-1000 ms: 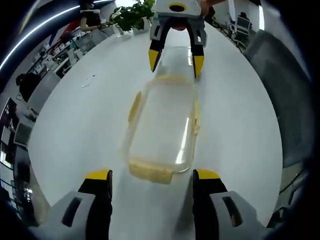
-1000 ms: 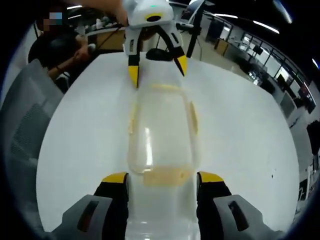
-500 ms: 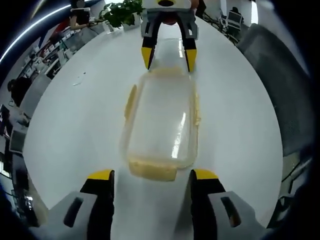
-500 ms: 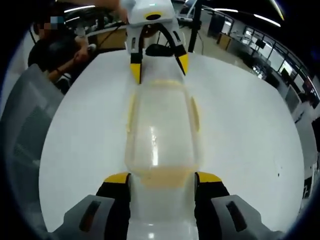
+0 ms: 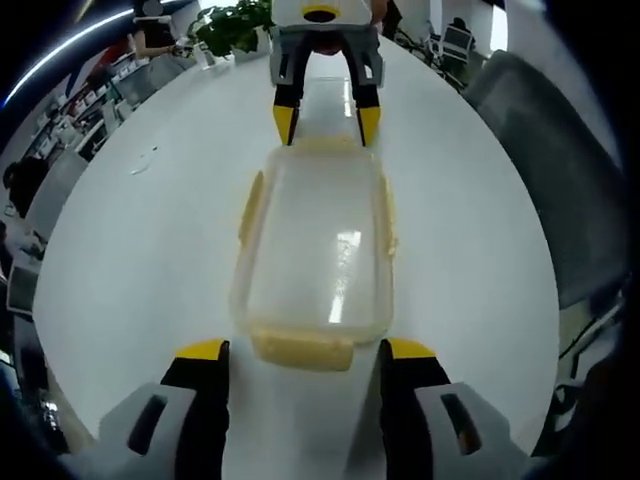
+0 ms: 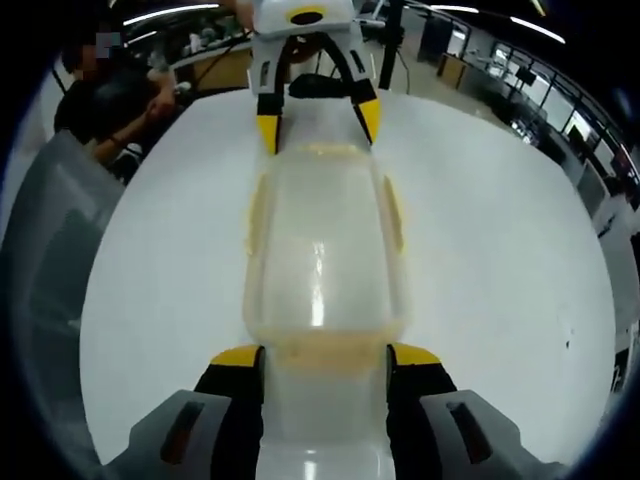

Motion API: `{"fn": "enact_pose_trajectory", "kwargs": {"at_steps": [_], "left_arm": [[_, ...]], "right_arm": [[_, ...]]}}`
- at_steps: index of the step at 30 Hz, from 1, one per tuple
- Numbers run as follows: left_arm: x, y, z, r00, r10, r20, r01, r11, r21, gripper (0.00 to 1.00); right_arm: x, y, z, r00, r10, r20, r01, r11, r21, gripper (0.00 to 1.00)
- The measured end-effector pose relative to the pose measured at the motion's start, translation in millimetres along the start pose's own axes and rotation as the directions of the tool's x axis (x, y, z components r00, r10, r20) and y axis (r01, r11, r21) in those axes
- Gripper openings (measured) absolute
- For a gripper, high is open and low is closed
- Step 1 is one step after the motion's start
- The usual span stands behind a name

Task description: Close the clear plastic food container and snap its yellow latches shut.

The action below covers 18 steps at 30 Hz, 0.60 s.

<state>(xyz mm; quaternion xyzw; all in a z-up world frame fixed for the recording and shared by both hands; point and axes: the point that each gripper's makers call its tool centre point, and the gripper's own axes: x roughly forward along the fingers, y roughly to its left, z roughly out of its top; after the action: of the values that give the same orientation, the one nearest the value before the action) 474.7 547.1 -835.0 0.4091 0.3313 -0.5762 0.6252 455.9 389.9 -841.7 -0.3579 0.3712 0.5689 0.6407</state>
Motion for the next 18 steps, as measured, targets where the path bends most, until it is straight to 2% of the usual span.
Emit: {"fn": "enact_pose_trajectory", "kwargs": {"at_steps": [2,4,5,18], "left_arm": [[1.5,-1.2,0.1,1.000,-0.020,0.003,0.020,1.000,-0.006,0.57],[2.7,-7.9,0.2,0.998,-0.066,0.002,0.066,0.998,-0.023,0.51],[2.9,-6.8,0.3,0.998,-0.064,0.004,0.064,0.998,-0.013,0.50],[4.2,-7.7,0.1,0.995,-0.099,-0.002,0.099,0.995,0.011,0.49]], "right_arm": [[0.8,0.1,0.3,1.000,0.005,-0.003,-0.005,1.000,-0.002,0.47],[0.9,1.2,0.0,1.000,0.014,-0.008,-0.014,1.000,0.018,0.46],[0.7,1.6,-0.3,1.000,0.015,-0.009,-0.015,1.000,0.017,0.45],[1.2,2.4,-2.0,1.000,0.023,-0.010,-0.023,1.000,0.010,0.40]]}}
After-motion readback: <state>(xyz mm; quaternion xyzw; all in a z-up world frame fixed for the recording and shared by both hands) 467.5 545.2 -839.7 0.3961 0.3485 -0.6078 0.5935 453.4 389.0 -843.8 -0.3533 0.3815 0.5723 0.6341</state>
